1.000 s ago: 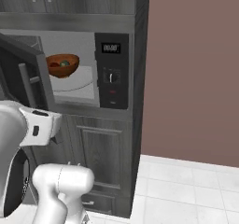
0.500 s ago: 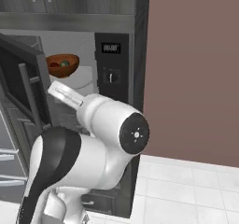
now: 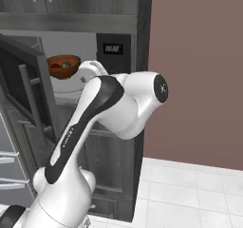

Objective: The microwave is finished heating the steak and squash. Take the bowl containing the food and place it on the dining counter.

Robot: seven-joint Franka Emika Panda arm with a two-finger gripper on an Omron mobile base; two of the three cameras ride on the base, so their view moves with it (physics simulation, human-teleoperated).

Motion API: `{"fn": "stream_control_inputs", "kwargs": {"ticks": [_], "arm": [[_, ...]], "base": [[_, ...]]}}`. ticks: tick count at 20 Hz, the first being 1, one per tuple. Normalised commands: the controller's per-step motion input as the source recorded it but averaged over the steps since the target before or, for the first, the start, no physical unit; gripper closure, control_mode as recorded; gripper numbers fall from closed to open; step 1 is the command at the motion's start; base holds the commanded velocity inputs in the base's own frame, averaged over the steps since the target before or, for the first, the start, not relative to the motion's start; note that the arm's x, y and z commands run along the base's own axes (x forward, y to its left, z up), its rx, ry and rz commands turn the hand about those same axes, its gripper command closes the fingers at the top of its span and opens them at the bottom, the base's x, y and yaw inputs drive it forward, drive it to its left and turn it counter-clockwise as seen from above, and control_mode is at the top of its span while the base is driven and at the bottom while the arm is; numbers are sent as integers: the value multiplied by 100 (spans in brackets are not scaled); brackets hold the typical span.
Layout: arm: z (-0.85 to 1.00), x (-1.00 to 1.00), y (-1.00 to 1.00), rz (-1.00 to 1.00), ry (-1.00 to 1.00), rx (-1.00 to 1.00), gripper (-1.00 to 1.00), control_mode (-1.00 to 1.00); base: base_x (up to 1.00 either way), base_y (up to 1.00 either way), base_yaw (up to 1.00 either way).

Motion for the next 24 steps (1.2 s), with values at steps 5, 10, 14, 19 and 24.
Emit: {"fn": "stream_control_inputs", "kwargs": {"ticks": [5, 10, 14, 19, 24], "arm": [[-11, 46, 62, 5, 18, 0, -100, -100], [0, 5, 91, 0, 13, 0, -100, -100], [0, 0, 91, 0, 11, 0, -100, -100], [0, 0, 84, 0, 9, 0, -100, -100], [0, 0, 74, 4, 12, 1, -100, -100]], "base": [[0, 0, 0], [0, 0, 0], [0, 0, 0], [0, 0, 0], [0, 0, 0]]}}
